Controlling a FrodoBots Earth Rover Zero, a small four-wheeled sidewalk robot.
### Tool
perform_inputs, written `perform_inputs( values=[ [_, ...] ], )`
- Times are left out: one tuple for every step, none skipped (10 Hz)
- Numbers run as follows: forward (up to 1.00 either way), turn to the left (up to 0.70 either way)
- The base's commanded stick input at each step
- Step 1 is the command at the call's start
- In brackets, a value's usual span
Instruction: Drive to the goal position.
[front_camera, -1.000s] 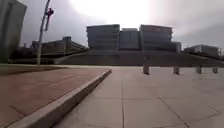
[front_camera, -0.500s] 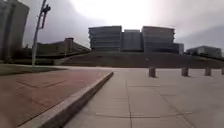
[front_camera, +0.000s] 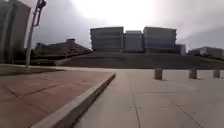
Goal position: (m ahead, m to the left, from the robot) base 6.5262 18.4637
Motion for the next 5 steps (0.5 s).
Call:
perform_inputs(
  values=[
    [1.00,-0.27],
    [1.00,-0.27],
    [1.00,-0.27],
    [1.00,-0.27],
    [1.00,-0.27]
  ],
)
